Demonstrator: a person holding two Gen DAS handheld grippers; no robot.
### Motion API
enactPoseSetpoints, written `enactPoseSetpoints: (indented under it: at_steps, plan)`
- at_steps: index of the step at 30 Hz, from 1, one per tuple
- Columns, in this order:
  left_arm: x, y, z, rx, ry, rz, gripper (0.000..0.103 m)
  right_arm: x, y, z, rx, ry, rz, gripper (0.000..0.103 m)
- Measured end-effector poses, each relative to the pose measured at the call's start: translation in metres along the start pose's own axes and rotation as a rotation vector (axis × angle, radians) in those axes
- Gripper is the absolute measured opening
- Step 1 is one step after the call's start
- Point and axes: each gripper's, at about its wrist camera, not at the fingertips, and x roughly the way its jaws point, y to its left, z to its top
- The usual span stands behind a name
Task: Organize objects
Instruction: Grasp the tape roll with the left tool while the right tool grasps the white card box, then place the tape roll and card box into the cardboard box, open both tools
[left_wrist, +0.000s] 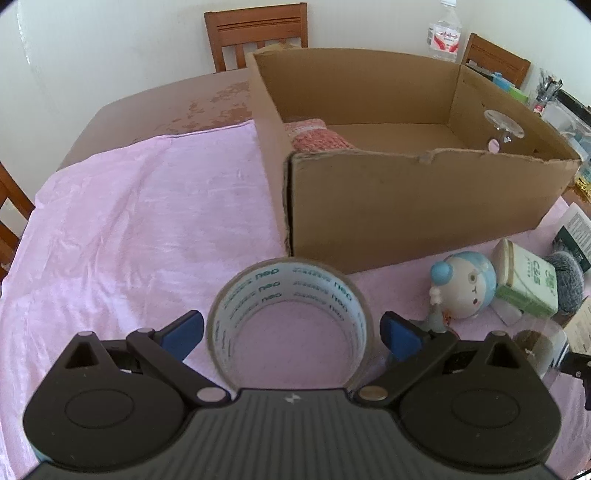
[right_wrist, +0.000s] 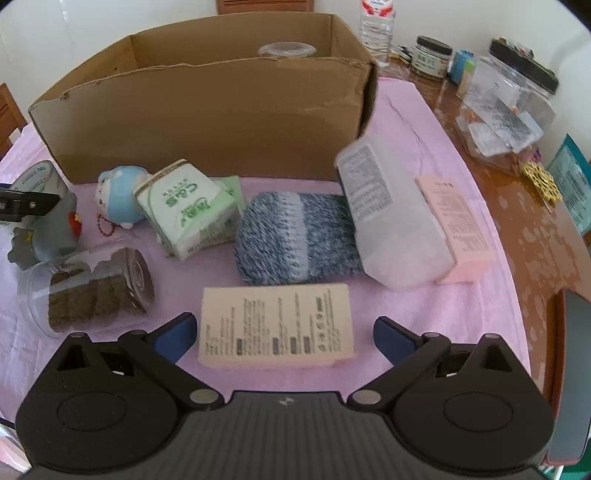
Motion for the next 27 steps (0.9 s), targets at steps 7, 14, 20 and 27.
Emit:
enactPoseSetpoints:
  at_steps: [7, 14, 20, 27]
  plan:
    - [0.005, 0.000, 0.002, -0.003, 0.014, -0.013, 0.085, -0.002, 0.004, 0.003, -0.031, 0.015, 0.008, 0.086]
    - [0.003, 0.003, 0.003, 0.010, 0.022, -0.018, 0.083, -0.006, -0.004, 0.008, -0.031, 0.029, 0.034, 0.083]
    - [-0.013, 0.010, 0.010, 0.037, 0.032, -0.041, 0.083, -0.022, -0.009, 0.019, -0.075, 0.012, 0.047, 0.083]
    - [-0.052, 0.013, 0.032, 0.106, 0.028, -0.083, 0.083, -0.053, -0.009, 0.045, -0.179, -0.040, 0.077, 0.083]
